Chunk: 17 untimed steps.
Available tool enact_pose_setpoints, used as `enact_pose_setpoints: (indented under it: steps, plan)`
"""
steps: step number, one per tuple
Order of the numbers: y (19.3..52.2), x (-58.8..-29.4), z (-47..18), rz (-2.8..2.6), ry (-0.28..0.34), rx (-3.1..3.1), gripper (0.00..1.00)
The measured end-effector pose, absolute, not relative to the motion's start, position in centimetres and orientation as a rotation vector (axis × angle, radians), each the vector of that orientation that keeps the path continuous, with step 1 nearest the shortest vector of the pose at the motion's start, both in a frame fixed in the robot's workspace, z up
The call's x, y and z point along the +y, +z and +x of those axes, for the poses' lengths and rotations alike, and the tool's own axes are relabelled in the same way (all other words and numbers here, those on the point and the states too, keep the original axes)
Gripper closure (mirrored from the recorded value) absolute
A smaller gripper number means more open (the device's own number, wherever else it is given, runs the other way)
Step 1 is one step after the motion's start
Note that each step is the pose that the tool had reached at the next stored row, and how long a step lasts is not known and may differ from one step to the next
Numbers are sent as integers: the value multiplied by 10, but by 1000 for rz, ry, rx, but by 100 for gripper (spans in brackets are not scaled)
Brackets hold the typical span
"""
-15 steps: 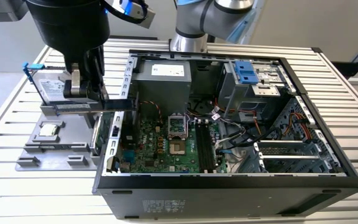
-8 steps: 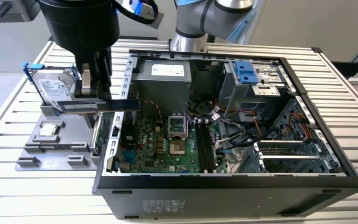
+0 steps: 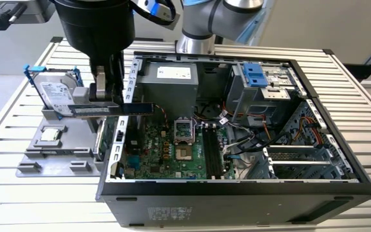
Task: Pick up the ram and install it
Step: 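Pick up the ram and move it above insertion slot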
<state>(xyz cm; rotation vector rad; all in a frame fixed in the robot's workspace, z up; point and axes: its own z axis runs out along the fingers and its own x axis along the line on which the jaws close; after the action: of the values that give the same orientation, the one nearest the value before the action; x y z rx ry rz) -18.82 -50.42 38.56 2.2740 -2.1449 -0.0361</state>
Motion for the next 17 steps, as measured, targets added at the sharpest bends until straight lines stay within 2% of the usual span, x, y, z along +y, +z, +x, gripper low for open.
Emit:
enact_pose_setpoints:
  steps: [17]
  plan:
    - [386, -504, -159, 2271, -37, -2147, 100]
